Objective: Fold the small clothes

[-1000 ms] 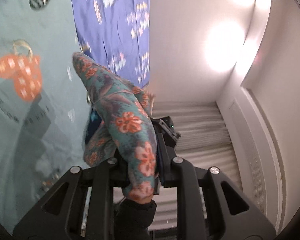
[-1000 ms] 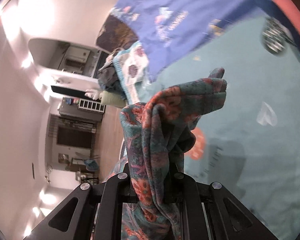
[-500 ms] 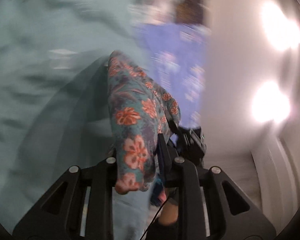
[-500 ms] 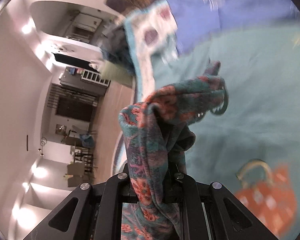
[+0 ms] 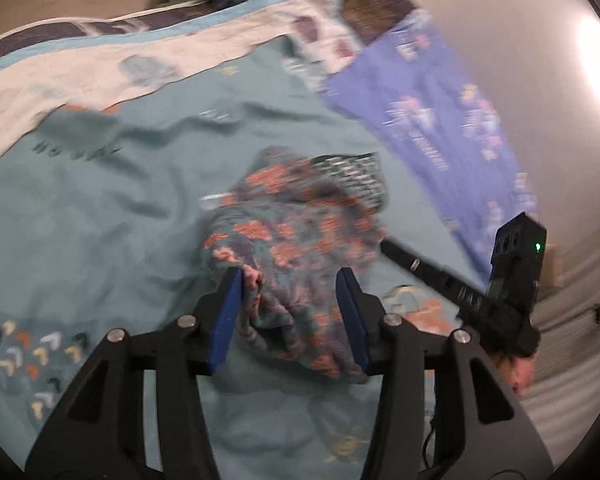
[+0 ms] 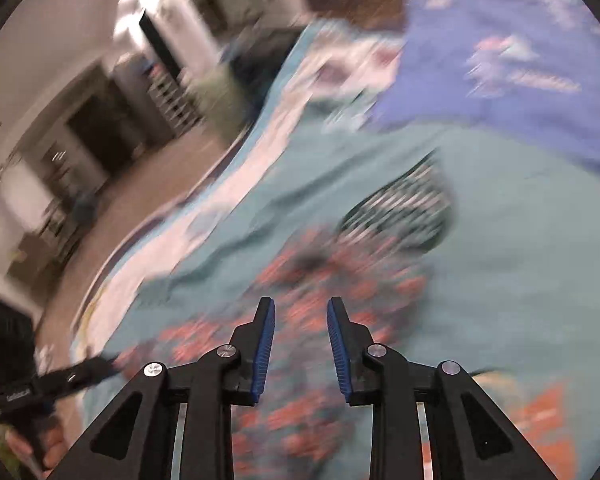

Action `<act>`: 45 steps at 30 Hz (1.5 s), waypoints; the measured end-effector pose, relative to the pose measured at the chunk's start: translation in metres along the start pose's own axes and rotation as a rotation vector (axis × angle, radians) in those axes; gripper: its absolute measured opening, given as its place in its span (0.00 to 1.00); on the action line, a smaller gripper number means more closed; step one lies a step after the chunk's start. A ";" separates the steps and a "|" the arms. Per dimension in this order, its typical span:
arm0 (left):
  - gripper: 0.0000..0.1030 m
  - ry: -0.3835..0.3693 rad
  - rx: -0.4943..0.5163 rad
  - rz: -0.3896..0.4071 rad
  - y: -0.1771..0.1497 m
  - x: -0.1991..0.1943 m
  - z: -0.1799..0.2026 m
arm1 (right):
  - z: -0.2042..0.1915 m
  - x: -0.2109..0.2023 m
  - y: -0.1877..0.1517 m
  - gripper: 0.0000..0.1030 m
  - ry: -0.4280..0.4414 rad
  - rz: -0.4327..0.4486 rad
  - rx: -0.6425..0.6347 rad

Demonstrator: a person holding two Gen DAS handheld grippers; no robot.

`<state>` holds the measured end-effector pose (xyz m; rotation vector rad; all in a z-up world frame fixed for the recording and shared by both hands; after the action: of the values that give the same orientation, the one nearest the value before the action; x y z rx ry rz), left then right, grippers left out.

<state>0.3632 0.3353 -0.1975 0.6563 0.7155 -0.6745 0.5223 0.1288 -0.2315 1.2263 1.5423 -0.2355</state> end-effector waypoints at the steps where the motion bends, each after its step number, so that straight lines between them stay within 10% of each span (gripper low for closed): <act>1: 0.48 -0.018 -0.017 -0.018 -0.003 -0.001 -0.006 | 0.000 0.022 -0.016 0.26 0.027 -0.082 0.007; 3: 0.47 -0.048 -0.037 -0.024 -0.012 -0.014 -0.024 | 0.003 0.060 -0.041 0.26 0.021 -0.232 0.041; 11: 0.48 -0.129 -0.059 0.086 -0.018 -0.065 -0.042 | -0.018 0.021 -0.069 0.27 0.007 -0.150 -0.008; 20: 0.47 -0.100 -0.169 -0.241 -0.034 0.077 -0.043 | -0.020 0.032 -0.102 0.40 -0.091 -0.236 -0.109; 28: 0.47 0.056 0.099 -0.178 -0.061 0.031 0.039 | -0.009 -0.209 -0.148 0.59 -0.247 0.142 -0.158; 32: 0.48 0.047 0.324 0.019 -0.098 -0.045 0.137 | 0.009 -0.326 -0.194 0.75 -0.459 0.296 -0.112; 34: 0.65 0.048 0.425 0.120 -0.126 -0.079 0.182 | 0.018 -0.377 -0.227 0.78 -0.526 0.346 -0.060; 39: 0.80 0.018 0.620 0.224 -0.193 -0.132 0.265 | 0.030 -0.458 -0.298 0.84 -0.576 0.451 0.079; 45: 0.88 0.138 0.555 0.333 -0.252 -0.159 0.289 | 0.015 -0.476 -0.354 0.86 -0.499 0.471 0.096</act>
<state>0.1915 0.0228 0.0154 1.3108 0.5238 -0.5194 0.1911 -0.3081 -0.0042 1.4375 0.7977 -0.2796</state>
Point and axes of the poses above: each gripper's, at about its wrist camera, not at the fingertips, and x roughly the way its jaws point, z to its right, y to its top, the point moved 1 cm from there along x, roughly the way its jaws point, and after that the axes turned 8 degrees about -z, right-handed, at the moved point
